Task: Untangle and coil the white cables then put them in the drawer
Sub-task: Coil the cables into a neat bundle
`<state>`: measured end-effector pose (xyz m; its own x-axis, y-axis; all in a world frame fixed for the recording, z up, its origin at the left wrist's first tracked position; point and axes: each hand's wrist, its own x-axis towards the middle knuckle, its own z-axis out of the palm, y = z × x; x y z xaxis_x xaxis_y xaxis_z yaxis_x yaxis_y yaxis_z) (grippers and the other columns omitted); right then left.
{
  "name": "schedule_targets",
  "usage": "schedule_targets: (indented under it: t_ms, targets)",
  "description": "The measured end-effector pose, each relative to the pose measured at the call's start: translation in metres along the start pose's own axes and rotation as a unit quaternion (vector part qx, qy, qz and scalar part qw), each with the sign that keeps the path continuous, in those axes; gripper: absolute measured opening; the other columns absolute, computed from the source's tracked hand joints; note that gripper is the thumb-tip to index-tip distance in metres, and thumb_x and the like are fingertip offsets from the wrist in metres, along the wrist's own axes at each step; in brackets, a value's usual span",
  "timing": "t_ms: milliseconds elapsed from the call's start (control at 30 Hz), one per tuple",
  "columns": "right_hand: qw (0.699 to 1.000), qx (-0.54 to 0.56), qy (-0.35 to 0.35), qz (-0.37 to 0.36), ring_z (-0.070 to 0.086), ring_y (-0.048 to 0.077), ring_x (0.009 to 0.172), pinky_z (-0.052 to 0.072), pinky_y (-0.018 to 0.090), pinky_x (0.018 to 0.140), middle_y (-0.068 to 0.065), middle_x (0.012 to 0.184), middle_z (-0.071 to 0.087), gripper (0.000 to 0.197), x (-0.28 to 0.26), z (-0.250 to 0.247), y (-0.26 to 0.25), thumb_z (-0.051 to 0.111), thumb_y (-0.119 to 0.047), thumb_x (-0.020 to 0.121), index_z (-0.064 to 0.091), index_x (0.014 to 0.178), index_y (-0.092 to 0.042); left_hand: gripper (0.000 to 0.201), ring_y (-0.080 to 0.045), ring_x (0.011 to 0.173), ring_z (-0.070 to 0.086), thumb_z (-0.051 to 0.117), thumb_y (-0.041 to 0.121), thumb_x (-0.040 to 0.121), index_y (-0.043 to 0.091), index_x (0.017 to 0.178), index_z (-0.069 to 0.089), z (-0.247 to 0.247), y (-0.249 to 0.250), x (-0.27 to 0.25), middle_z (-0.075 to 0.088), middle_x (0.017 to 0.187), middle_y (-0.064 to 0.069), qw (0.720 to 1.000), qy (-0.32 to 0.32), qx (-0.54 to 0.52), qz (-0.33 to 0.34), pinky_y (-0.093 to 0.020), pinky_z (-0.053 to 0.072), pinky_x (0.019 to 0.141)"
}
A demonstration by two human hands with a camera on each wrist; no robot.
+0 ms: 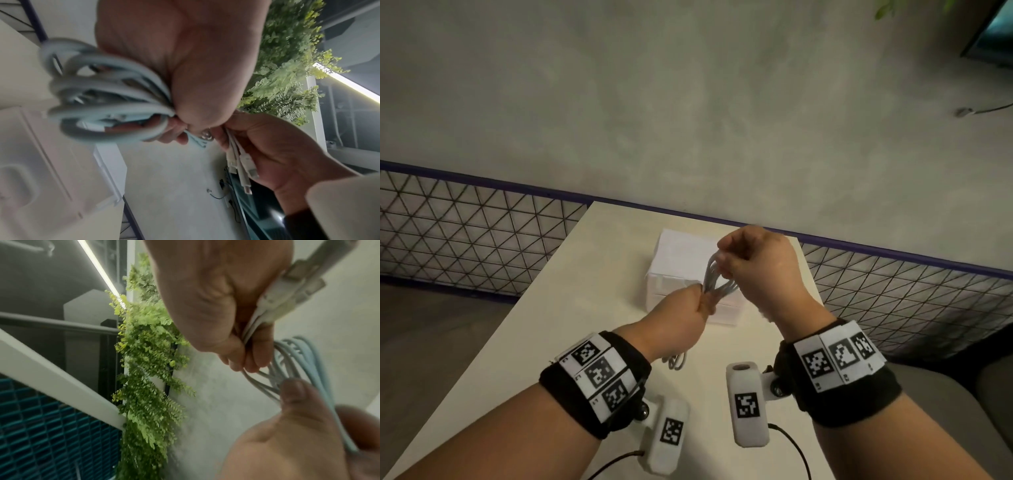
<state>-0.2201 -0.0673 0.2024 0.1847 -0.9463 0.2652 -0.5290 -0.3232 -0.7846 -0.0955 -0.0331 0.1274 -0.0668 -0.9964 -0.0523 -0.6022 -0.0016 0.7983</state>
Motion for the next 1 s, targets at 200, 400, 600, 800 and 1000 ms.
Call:
schedule_targets:
  t_ms: [200,400,600,800,1000]
  targets:
    - [0.983,-0.157,0.062,-0.076,0.061,0.017,0.075,0.051,0.028,0.071,0.001,0.087,0.066,0.009,0.008,-0.004,0.005,0.075,-0.017,0.075,0.073,0.083,-0.014,0.040,-0.015,0.064,0.053,0.027,0.050,0.097,0.020,0.084,0.050,-0.008,-0.001,-0.002,0.058,0.076,0.000,1.000,0.024,0.001,0.015,-0.030,0.043,0.059]
    - [0.997,-0.049,0.042,-0.030,0.067,0.006,0.077,0.053,0.018,0.078,-0.002,0.091,0.074,0.019,0.007,-0.008,0.018,0.066,-0.004,0.081,0.075,0.094,-0.016,0.036,-0.014,0.053,0.035,0.038,0.041,0.097,0.014,0.074,0.043,-0.007,-0.003,-0.004,0.039,0.061,0.002,0.961,0.027,-0.274,-0.011,-0.035,0.038,0.058]
    - [0.985,0.121,0.092,0.076,0.061,0.011,0.056,0.050,0.028,0.056,0.000,0.074,0.071,0.012,-0.002,0.006,0.022,0.071,-0.011,0.080,0.068,0.078,-0.023,0.034,-0.009,0.047,0.036,0.040,0.041,0.096,0.014,0.076,0.046,-0.005,0.006,-0.002,0.043,0.060,0.004,0.926,0.070,-0.370,-0.020,-0.031,0.039,0.054]
    - [0.942,0.291,0.063,0.157,0.068,0.024,0.066,0.057,0.030,0.057,0.012,0.073,0.070,0.009,-0.009,0.007,0.012,0.069,-0.001,0.080,0.069,0.076,-0.009,0.036,-0.017,0.054,0.042,0.038,0.044,0.097,0.015,0.083,0.054,0.001,0.010,0.000,0.062,0.072,-0.004,0.948,0.104,-0.297,-0.039,-0.037,0.043,0.062]
    - [0.942,0.285,0.069,0.163,0.062,0.020,0.063,0.050,0.031,0.057,0.012,0.079,0.070,0.015,-0.012,0.022,0.015,0.061,0.004,0.082,0.066,0.081,-0.011,0.030,-0.014,0.051,0.042,0.038,0.042,0.098,0.021,0.092,0.059,0.002,0.013,0.002,0.070,0.075,-0.004,0.946,0.111,-0.304,-0.018,-0.034,0.042,0.059]
